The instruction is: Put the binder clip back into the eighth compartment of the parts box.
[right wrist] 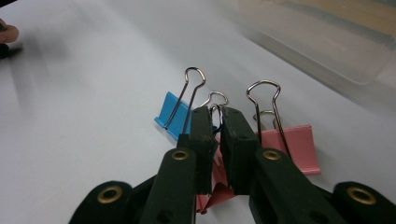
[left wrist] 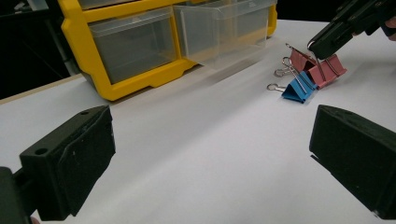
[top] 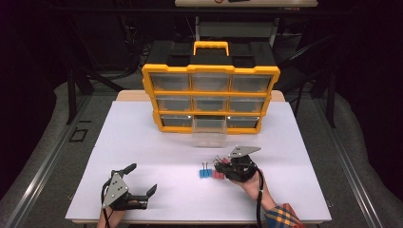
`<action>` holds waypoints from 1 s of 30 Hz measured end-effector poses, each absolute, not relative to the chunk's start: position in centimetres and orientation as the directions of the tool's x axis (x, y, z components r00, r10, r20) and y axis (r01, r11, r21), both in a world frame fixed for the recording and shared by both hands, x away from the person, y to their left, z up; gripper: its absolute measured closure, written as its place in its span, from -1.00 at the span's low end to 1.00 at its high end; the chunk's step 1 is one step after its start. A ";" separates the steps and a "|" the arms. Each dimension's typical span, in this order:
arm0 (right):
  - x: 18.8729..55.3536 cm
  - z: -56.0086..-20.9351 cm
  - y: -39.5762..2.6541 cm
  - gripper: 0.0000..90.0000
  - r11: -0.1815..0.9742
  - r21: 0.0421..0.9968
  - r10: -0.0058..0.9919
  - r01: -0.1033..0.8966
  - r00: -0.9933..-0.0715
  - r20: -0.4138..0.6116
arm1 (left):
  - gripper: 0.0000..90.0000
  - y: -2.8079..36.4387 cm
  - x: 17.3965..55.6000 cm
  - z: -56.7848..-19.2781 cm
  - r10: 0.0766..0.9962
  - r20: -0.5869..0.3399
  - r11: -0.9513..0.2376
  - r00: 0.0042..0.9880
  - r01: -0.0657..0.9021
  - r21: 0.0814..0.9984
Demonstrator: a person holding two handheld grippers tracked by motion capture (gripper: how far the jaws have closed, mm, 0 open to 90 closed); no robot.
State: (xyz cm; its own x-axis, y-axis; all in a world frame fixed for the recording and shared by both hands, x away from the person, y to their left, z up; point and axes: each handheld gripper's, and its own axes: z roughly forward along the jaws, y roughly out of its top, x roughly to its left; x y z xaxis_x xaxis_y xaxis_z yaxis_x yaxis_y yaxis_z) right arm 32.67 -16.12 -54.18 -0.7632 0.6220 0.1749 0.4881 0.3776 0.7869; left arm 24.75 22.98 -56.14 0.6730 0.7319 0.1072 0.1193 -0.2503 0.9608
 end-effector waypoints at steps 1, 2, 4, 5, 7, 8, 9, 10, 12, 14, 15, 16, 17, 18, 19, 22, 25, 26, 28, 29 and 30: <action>32.7 -54.2 -16.1 0.86 0.378 0.787 0.622 0.488 -0.763 0.175 | -1.00 23.0 24.8 -56.1 0.732 0.107 -0.250 0.673 0.119 0.961; 32.6 -54.1 -16.1 0.88 0.374 0.789 0.621 0.487 -0.764 0.178 | -1.00 23.0 24.7 -56.1 0.733 0.105 -0.248 0.672 0.120 0.961; 32.5 -53.9 -16.0 0.92 0.386 0.778 0.619 0.495 -0.764 0.180 | -1.00 23.0 24.7 -56.1 0.733 0.106 -0.249 0.672 0.120 0.961; 32.5 -53.9 -16.0 0.92 0.386 0.778 0.619 0.495 -0.764 0.180 | -1.00 23.0 24.7 -56.1 0.732 0.107 -0.250 0.673 0.120 0.961; 32.3 -53.8 -15.9 0.95 0.379 0.782 0.615 0.496 -0.766 0.187 | -1.00 23.0 24.7 -56.1 0.733 0.106 -0.249 0.672 0.120 0.961; 32.2 -53.5 -15.8 0.97 0.383 0.779 0.619 0.497 -0.764 0.184 | -1.00 23.0 24.7 -56.1 0.733 0.105 -0.248 0.672 0.121 0.961; 32.2 -53.4 -15.8 0.97 0.375 0.782 0.620 0.498 -0.761 0.188 | -1.00 23.0 24.7 -56.1 0.733 0.105 -0.248 0.672 0.121 0.961; 32.2 -53.2 -15.9 0.97 0.369 0.781 0.623 0.504 -0.758 0.195 | -1.00 23.0 24.8 -56.1 0.733 0.106 -0.249 0.673 0.121 0.961; 32.1 -52.9 -16.1 0.97 0.365 0.783 0.631 0.504 -0.752 0.190 | -1.00 23.0 24.8 -56.1 0.733 0.104 -0.248 0.672 0.122 0.961; 32.1 -52.7 -16.2 0.97 0.358 0.773 0.641 0.523 -0.740 0.203 | -1.00 23.0 24.8 -56.1 0.732 0.106 -0.250 0.673 0.121 0.961; 32.1 -52.6 -16.3 0.97 0.352 0.778 0.644 0.521 -0.738 0.202 | -1.00 23.0 24.8 -56.1 0.732 0.106 -0.249 0.673 0.120 0.961; 32.1 -52.6 -16.3 0.98 0.348 0.775 0.645 0.528 -0.734 0.210 | -1.00 23.0 24.8 -56.1 0.732 0.105 -0.249 0.673 0.121 0.961; 32.1 -52.6 -16.3 0.98 0.348 0.775 0.645 0.528 -0.734 0.210 | -1.00 23.0 24.8 -56.1 0.732 0.105 -0.249 0.673 0.121 0.961; 32.2 -52.6 -16.4 0.98 0.330 0.765 0.654 0.553 -0.718 0.237 | -1.00 23.0 24.8 -56.1 0.733 0.105 -0.249 0.672 0.121 0.961; 32.2 -52.6 -16.4 0.98 0.330 0.765 0.654 0.553 -0.718 0.237 | -1.00 23.0 24.8 -56.1 0.733 0.105 -0.249 0.672 0.121 0.961; 32.3 -52.4 -16.7 0.98 0.315 0.738 0.666 0.597 -0.693 0.276 | -1.00 23.0 24.8 -56.1 0.733 0.105 -0.248 0.672 0.121 0.961; 32.5 -52.5 -16.9 0.99 0.279 0.719 0.669 0.637 -0.666 0.331 | -1.00 23.0 24.8 -56.1 0.733 0.105 -0.249 0.672 0.121 0.961; 32.6 -52.5 -17.0 0.99 0.264 0.712 0.669 0.651 -0.655 0.351 | -1.00 23.0 24.7 -56.1 0.733 0.105 -0.249 0.672 0.121 0.961; 32.7 -52.5 -17.1 0.99 0.258 0.703 0.672 0.662 -0.646 0.362 | -1.00 23.0 24.7 -56.1 0.733 0.105 -0.249 0.672 0.121 0.961; 32.7 -52.5 -17.2 0.99 0.248 0.708 0.673 0.662 -0.643 0.365 | -1.00 23.0 24.7 -56.1 0.733 0.104 -0.248 0.672 0.121 0.961; 32.7 -52.4 -17.3 0.99 0.243 0.708 0.672 0.663 -0.641 0.370 | -1.00 23.0 24.8 -56.1 0.733 0.105 -0.249 0.672 0.121 0.961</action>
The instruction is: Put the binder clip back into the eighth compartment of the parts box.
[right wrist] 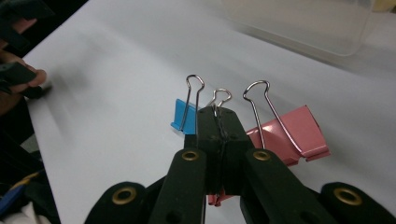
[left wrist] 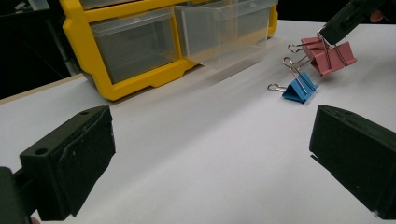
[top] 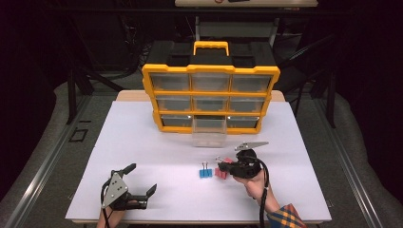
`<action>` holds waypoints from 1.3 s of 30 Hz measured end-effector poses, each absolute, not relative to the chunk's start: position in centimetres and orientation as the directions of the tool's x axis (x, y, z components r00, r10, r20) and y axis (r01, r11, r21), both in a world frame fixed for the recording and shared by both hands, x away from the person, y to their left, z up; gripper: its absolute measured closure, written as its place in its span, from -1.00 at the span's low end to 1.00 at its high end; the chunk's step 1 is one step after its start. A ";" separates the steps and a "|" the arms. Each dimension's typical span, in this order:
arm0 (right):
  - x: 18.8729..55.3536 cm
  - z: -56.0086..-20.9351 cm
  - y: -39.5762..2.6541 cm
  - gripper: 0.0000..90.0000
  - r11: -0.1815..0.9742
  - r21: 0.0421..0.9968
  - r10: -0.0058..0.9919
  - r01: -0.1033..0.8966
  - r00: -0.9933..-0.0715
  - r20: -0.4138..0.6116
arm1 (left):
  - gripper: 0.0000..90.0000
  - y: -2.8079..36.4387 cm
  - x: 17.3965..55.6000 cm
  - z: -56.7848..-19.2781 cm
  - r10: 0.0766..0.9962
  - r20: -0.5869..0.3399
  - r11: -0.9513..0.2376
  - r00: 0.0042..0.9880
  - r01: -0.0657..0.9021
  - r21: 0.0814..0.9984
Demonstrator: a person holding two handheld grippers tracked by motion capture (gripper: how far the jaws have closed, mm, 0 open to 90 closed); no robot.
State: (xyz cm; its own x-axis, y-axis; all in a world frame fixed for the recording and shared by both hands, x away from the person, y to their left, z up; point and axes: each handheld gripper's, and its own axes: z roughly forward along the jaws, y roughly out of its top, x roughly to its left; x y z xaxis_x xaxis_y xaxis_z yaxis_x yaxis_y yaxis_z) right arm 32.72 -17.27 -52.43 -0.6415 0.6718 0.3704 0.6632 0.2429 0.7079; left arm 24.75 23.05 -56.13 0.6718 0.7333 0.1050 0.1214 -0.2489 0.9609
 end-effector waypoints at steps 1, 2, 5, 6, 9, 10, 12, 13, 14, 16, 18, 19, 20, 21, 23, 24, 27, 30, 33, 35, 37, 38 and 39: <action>32.8 -52.3 -17.4 0.99 0.240 0.699 0.668 0.674 -0.637 0.385 | -1.00 23.0 24.8 -56.1 0.733 0.104 -0.249 0.672 0.122 0.961; 32.7 -52.3 -17.4 0.99 0.217 0.699 0.665 0.682 -0.627 0.405 | -1.00 23.0 24.8 -56.1 0.733 0.105 -0.249 0.672 0.122 0.961; 32.7 -51.8 -17.5 0.99 0.192 0.699 0.658 0.689 -0.619 0.429 | -1.00 23.0 24.8 -56.2 0.732 0.105 -0.250 0.673 0.122 0.960; 32.7 -51.8 -17.5 0.99 0.192 0.699 0.658 0.689 -0.619 0.429 | -1.00 23.0 24.8 -56.2 0.732 0.105 -0.250 0.673 0.122 0.960; 32.5 -51.2 -17.6 0.99 0.181 0.706 0.661 0.685 -0.616 0.429 | -1.00 23.0 24.8 -56.2 0.733 0.103 -0.248 0.673 0.123 0.961; 32.4 -50.7 -17.6 0.99 0.187 0.718 0.672 0.671 -0.620 0.405 | -1.00 23.0 24.8 -56.2 0.733 0.103 -0.248 0.672 0.123 0.961; 32.3 -50.5 -17.6 0.99 0.189 0.722 0.677 0.665 -0.621 0.394 | -1.00 23.0 24.8 -56.2 0.732 0.105 -0.249 0.673 0.122 0.961; 32.2 -50.3 -17.6 0.99 0.189 0.726 0.678 0.662 -0.622 0.391 | -1.00 23.0 24.8 -56.2 0.731 0.107 -0.252 0.674 0.121 0.960; 32.1 -49.9 -17.7 0.99 0.192 0.729 0.682 0.657 -0.624 0.382 | -1.00 23.0 24.8 -56.2 0.731 0.107 -0.252 0.674 0.121 0.960; 32.1 -49.8 -17.7 0.99 0.187 0.726 0.683 0.662 -0.619 0.388 | -1.00 23.0 24.8 -56.2 0.731 0.107 -0.253 0.674 0.122 0.960; 32.5 -49.9 -17.9 0.99 0.174 0.688 0.682 0.704 -0.591 0.432 | -1.00 23.0 24.8 -56.2 0.732 0.107 -0.252 0.673 0.121 0.960; 32.5 -49.9 -17.9 0.99 0.174 0.688 0.682 0.704 -0.591 0.432 | -1.00 23.0 24.8 -56.2 0.732 0.107 -0.252 0.673 0.121 0.960; 32.9 -50.6 -17.9 0.99 0.183 0.659 0.682 0.730 -0.577 0.450 | -1.00 23.0 24.8 -56.1 0.732 0.107 -0.252 0.673 0.121 0.960; 33.0 -51.0 -17.7 0.99 0.194 0.643 0.679 0.741 -0.575 0.457 | -1.00 23.0 24.8 -56.1 0.731 0.107 -0.252 0.673 0.121 0.960; 33.1 -51.3 -17.6 0.99 0.205 0.630 0.670 0.749 -0.577 0.468 | -1.00 23.0 24.8 -56.1 0.731 0.107 -0.252 0.673 0.120 0.960; 33.0 -51.7 -17.0 0.99 0.223 0.616 0.656 0.756 -0.584 0.478 | -1.00 23.0 24.8 -56.1 0.731 0.107 -0.252 0.673 0.120 0.960; 32.8 -51.7 -16.5 0.99 0.257 0.612 0.648 0.748 -0.603 0.465 | -1.00 23.0 24.8 -56.2 0.733 0.104 -0.249 0.672 0.122 0.961; 32.5 -51.9 -15.8 0.99 0.290 0.606 0.634 0.741 -0.623 0.459 | -1.00 23.0 24.7 -56.1 0.732 0.105 -0.249 0.674 0.121 0.961; 32.4 -52.0 -15.5 0.99 0.308 0.596 0.620 0.741 -0.632 0.466 | -1.00 23.0 24.7 -56.1 0.731 0.105 -0.249 0.674 0.121 0.961; 32.3 -52.3 -15.2 0.99 0.338 0.577 0.609 0.744 -0.640 0.468 | -1.00 23.0 24.7 -56.1 0.732 0.104 -0.248 0.674 0.121 0.961; 32.2 -52.8 -14.5 0.99 0.358 0.557 0.591 0.750 -0.643 0.486 | -1.00 23.0 24.7 -56.1 0.732 0.104 -0.247 0.673 0.121 0.961; 32.2 -52.8 -14.5 0.99 0.358 0.557 0.591 0.750 -0.643 0.486 | -1.00 23.0 24.7 -56.1 0.732 0.104 -0.247 0.673 0.121 0.961; 32.1 -52.9 -14.3 0.99 0.362 0.554 0.564 0.750 -0.649 0.510 | -1.00 23.0 24.7 -56.1 0.731 0.104 -0.248 0.674 0.121 0.961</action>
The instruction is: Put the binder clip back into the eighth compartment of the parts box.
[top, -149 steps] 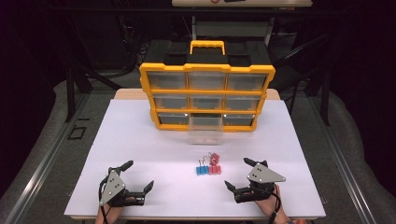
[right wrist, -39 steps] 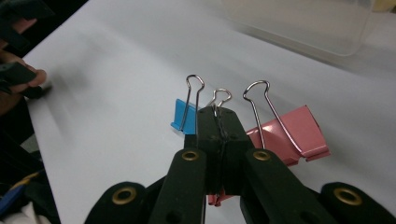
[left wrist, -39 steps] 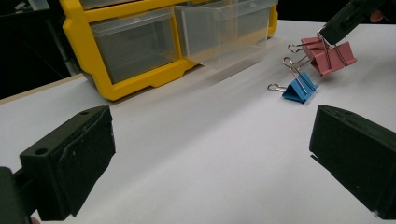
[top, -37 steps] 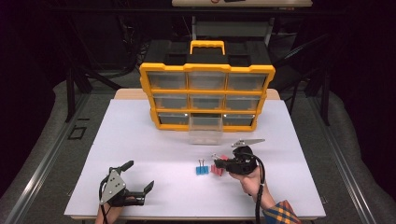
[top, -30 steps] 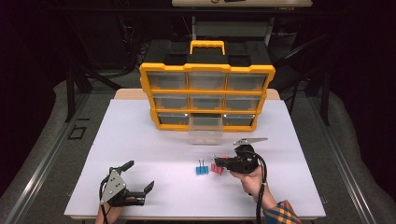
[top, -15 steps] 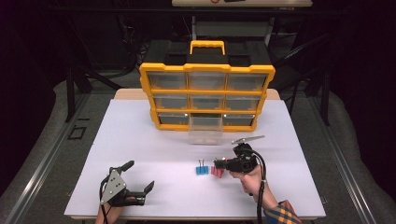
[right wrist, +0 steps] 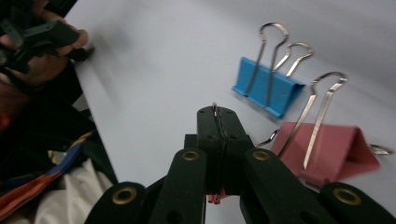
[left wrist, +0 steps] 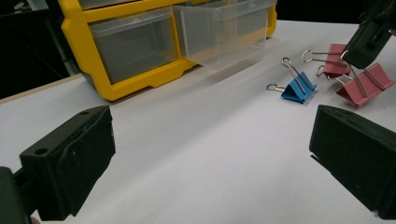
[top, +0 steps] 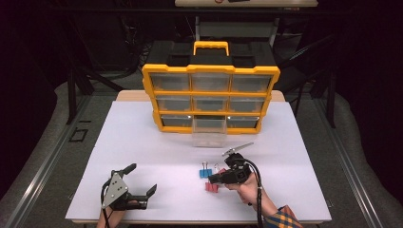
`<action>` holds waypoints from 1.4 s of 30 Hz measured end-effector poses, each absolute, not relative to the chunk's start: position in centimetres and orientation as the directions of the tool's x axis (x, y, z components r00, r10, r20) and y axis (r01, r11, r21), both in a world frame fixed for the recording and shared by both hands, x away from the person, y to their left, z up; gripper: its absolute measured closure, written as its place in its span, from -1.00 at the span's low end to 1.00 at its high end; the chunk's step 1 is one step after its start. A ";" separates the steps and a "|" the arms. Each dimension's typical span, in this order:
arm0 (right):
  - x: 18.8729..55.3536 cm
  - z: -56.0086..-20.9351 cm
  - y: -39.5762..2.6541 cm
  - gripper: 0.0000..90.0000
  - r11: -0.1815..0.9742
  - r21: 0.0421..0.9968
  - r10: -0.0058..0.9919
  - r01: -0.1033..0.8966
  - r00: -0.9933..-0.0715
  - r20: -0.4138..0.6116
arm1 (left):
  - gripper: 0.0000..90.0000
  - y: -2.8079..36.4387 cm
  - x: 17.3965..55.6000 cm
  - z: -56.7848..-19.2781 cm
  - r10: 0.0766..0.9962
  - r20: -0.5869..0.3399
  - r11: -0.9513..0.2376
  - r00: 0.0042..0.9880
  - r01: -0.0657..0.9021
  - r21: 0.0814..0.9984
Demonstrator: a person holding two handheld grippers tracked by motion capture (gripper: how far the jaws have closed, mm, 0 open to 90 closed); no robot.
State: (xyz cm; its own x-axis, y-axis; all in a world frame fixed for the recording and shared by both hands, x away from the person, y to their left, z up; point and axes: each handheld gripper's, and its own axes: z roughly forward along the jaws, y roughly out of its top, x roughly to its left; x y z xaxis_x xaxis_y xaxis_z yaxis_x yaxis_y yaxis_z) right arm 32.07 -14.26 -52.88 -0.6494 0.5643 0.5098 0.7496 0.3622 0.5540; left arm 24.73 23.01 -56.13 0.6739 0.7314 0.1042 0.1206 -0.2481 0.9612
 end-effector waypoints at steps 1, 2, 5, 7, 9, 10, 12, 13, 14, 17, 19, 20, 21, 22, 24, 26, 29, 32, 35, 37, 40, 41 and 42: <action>31.9 -52.8 -14.1 0.99 0.365 0.557 0.558 0.746 -0.654 0.511 | -1.00 23.0 24.7 -56.1 0.732 0.103 -0.247 0.674 0.121 0.961; 31.8 -52.7 -13.9 0.99 0.368 0.560 0.546 0.742 -0.660 0.516 | -1.00 23.0 24.7 -56.1 0.732 0.103 -0.247 0.674 0.121 0.961; 31.3 -52.2 -13.4 0.99 0.376 0.574 0.521 0.727 -0.678 0.518 | -1.00 23.0 24.7 -56.1 0.732 0.104 -0.247 0.673 0.121 0.961; 31.1 -52.0 -13.3 0.99 0.377 0.586 0.524 0.717 -0.687 0.503 | -1.00 23.0 24.7 -56.1 0.732 0.104 -0.247 0.673 0.121 0.961; 30.8 -51.3 -13.2 0.99 0.375 0.625 0.532 0.685 -0.711 0.460 | -1.00 23.0 24.7 -56.1 0.732 0.105 -0.249 0.673 0.121 0.961; 30.7 -51.1 -13.2 0.99 0.371 0.635 0.535 0.678 -0.715 0.451 | -1.00 23.0 24.7 -56.1 0.732 0.105 -0.249 0.673 0.121 0.961; 30.7 -50.7 -13.4 0.99 0.360 0.655 0.542 0.664 -0.720 0.432 | -1.00 23.0 24.8 -56.1 0.731 0.107 -0.252 0.674 0.121 0.960; 30.6 -50.6 -13.5 0.99 0.358 0.662 0.553 0.658 -0.721 0.417 | -1.00 23.0 24.8 -56.1 0.731 0.107 -0.252 0.674 0.121 0.960; 30.7 -50.4 -13.6 0.99 0.350 0.668 0.557 0.657 -0.719 0.415 | -1.00 23.0 24.8 -56.2 0.731 0.107 -0.252 0.674 0.121 0.960; 30.7 -50.2 -13.7 0.99 0.346 0.681 0.569 0.645 -0.721 0.394 | -1.00 23.0 24.8 -56.2 0.731 0.108 -0.253 0.673 0.121 0.960; 30.8 -50.0 -13.9 0.99 0.323 0.707 0.581 0.629 -0.721 0.377 | -1.00 23.0 24.8 -56.2 0.731 0.108 -0.253 0.674 0.121 0.960; 30.8 -49.8 -14.0 0.99 0.328 0.708 0.584 0.626 -0.723 0.369 | -1.00 23.0 24.8 -56.2 0.731 0.108 -0.253 0.674 0.121 0.960; 30.9 -49.7 -14.1 0.99 0.330 0.709 0.590 0.623 -0.723 0.360 | -1.00 23.0 24.8 -56.2 0.731 0.109 -0.255 0.674 0.121 0.959; 30.9 -49.7 -14.1 0.99 0.330 0.709 0.590 0.623 -0.723 0.360 | -1.00 23.0 24.8 -56.2 0.731 0.109 -0.255 0.674 0.121 0.959; 31.0 -49.4 -14.3 0.99 0.330 0.716 0.606 0.615 -0.720 0.339 | -1.00 23.0 24.8 -56.2 0.732 0.108 -0.255 0.673 0.123 0.959; 31.1 -49.1 -14.6 0.99 0.315 0.738 0.618 0.596 -0.719 0.317 | -1.00 23.0 24.8 -56.2 0.731 0.109 -0.256 0.674 0.121 0.959; 31.3 -48.8 -14.7 0.99 0.310 0.756 0.634 0.577 -0.718 0.288 | -1.00 23.0 24.7 -56.1 0.733 0.108 -0.253 0.672 0.122 0.960; 31.3 -48.5 -14.8 0.99 0.313 0.769 0.651 0.557 -0.715 0.253 | -1.00 23.0 24.8 -56.1 0.733 0.108 -0.253 0.671 0.122 0.960; 31.4 -48.3 -14.9 0.99 0.301 0.778 0.659 0.552 -0.710 0.249 | -1.00 23.0 24.8 -56.1 0.733 0.110 -0.255 0.671 0.122 0.959; 31.6 -47.9 -15.1 0.99 0.291 0.793 0.663 0.535 -0.710 0.236 | -1.00 23.0 24.8 -56.2 0.733 0.109 -0.254 0.671 0.123 0.959; 31.7 -47.4 -15.3 0.99 0.278 0.808 0.673 0.520 -0.705 0.222 | -1.00 23.0 24.8 -56.1 0.734 0.108 -0.253 0.670 0.123 0.960; 31.7 -47.2 -15.4 0.99 0.269 0.814 0.676 0.515 -0.703 0.221 | -1.00 23.0 24.8 -56.1 0.734 0.108 -0.253 0.670 0.123 0.960; 31.7 -46.9 -15.5 0.99 0.269 0.820 0.678 0.506 -0.704 0.213 | -1.00 23.0 24.8 -56.2 0.734 0.109 -0.254 0.670 0.123 0.959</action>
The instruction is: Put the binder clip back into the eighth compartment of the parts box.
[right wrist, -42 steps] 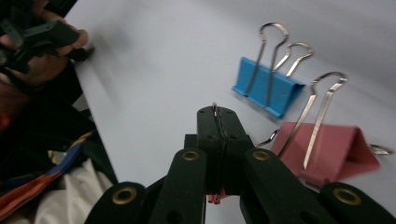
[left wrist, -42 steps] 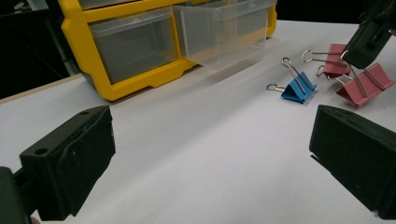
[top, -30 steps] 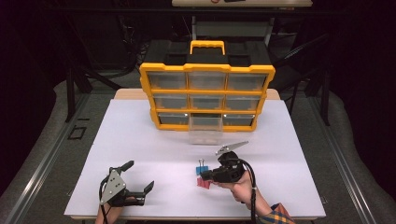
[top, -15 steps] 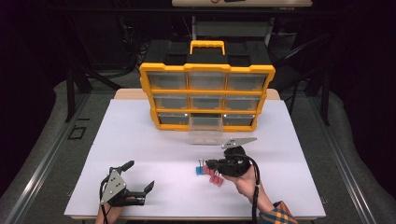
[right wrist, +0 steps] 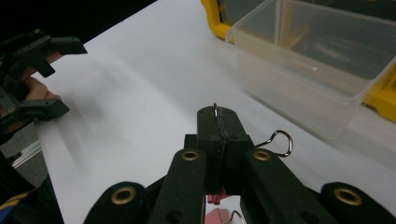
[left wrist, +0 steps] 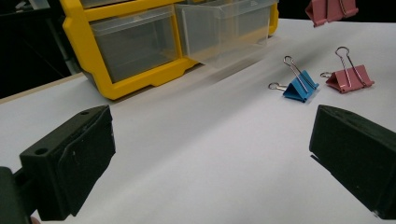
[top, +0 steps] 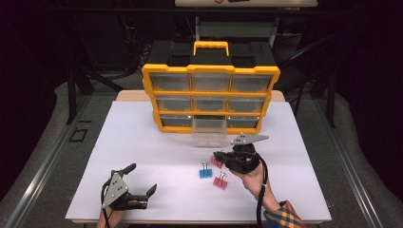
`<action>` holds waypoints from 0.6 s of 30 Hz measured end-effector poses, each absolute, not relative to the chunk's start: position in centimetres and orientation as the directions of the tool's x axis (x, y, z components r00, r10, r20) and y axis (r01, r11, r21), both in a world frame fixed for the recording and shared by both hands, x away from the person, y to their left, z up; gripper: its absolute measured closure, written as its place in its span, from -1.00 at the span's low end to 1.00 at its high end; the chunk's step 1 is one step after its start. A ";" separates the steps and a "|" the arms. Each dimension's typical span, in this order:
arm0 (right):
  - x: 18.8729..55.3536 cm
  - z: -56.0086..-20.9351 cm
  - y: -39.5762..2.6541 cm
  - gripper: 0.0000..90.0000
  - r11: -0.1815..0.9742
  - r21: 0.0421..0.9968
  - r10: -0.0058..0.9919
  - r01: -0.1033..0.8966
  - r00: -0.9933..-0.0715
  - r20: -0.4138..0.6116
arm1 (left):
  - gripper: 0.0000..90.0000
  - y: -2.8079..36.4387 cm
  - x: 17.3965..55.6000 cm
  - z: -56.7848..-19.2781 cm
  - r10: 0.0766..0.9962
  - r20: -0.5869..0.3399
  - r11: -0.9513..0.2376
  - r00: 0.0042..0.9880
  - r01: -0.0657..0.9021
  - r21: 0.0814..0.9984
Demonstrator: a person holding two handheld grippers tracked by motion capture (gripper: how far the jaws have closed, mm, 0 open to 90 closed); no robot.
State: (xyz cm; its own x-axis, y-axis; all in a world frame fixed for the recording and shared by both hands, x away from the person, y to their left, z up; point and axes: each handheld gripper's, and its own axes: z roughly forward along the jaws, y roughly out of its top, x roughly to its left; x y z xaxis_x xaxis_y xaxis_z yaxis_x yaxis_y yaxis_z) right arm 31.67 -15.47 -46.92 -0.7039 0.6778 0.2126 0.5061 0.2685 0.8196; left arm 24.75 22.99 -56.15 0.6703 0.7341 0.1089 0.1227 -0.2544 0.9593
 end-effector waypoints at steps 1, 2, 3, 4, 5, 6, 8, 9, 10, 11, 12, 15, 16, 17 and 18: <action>31.7 -46.7 -15.5 0.99 0.260 0.827 0.679 0.499 -0.703 0.211 | -1.00 23.0 24.8 -56.2 0.733 0.111 -0.257 0.671 0.122 0.959; 31.7 -46.5 -15.6 0.99 0.258 0.833 0.684 0.490 -0.702 0.201 | -1.00 23.0 24.8 -56.2 0.733 0.111 -0.257 0.671 0.122 0.959; 31.7 -46.3 -15.6 0.99 0.254 0.838 0.688 0.483 -0.699 0.194 | -1.00 23.0 24.8 -56.2 0.734 0.108 -0.254 0.671 0.123 0.959; 31.7 -46.3 -15.6 0.99 0.254 0.838 0.688 0.483 -0.699 0.194 | -1.00 23.0 24.8 -56.2 0.734 0.108 -0.254 0.671 0.123 0.959; 31.8 -46.0 -15.8 0.99 0.245 0.847 0.690 0.472 -0.698 0.190 | -1.00 23.0 24.8 -56.2 0.734 0.108 -0.254 0.670 0.123 0.959; 31.8 -46.0 -15.8 0.99 0.245 0.847 0.690 0.472 -0.698 0.190 | -1.00 23.0 24.8 -56.2 0.733 0.110 -0.256 0.671 0.122 0.959; 31.9 -45.8 -15.9 0.99 0.238 0.855 0.695 0.461 -0.696 0.181 | -1.00 23.0 24.8 -56.2 0.733 0.111 -0.257 0.671 0.121 0.959; 32.0 -45.7 -15.9 0.99 0.236 0.859 0.699 0.455 -0.694 0.175 | -1.00 23.0 24.8 -56.1 0.733 0.110 -0.255 0.671 0.122 0.959; 32.0 -45.7 -15.9 0.99 0.236 0.859 0.699 0.455 -0.694 0.175 | -1.00 23.0 24.8 -56.1 0.733 0.110 -0.255 0.671 0.122 0.959; 32.2 -45.6 -15.9 0.99 0.225 0.867 0.704 0.444 -0.690 0.171 | -1.00 23.0 24.8 -56.2 0.733 0.110 -0.256 0.671 0.122 0.959; 32.2 -45.6 -15.9 0.99 0.225 0.867 0.704 0.444 -0.690 0.171 | -1.00 23.0 24.8 -56.2 0.733 0.110 -0.257 0.672 0.122 0.959; 32.4 -45.2 -16.0 0.99 0.211 0.879 0.706 0.428 -0.689 0.166 | -1.00 23.0 24.8 -56.1 0.733 0.111 -0.256 0.671 0.122 0.959; 32.4 -45.2 -16.0 0.99 0.211 0.879 0.706 0.428 -0.689 0.166 | -1.00 23.0 24.8 -56.1 0.733 0.111 -0.256 0.671 0.122 0.959; 32.5 -45.0 -16.0 0.98 0.197 0.886 0.709 0.420 -0.685 0.167 | -1.00 23.0 24.8 -56.2 0.733 0.111 -0.257 0.671 0.122 0.959; 32.5 -44.9 -16.0 0.98 0.195 0.888 0.709 0.417 -0.685 0.166 | -1.00 23.0 24.8 -56.2 0.732 0.112 -0.258 0.672 0.121 0.959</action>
State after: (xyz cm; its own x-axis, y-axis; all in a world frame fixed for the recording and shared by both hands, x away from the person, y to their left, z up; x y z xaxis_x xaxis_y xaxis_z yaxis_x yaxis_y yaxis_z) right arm 32.53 -16.02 -44.90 -0.6853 0.7090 0.1663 0.4169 0.1947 0.8878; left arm 24.78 22.98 -56.16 0.6718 0.7323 0.1120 0.1211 -0.2577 0.9586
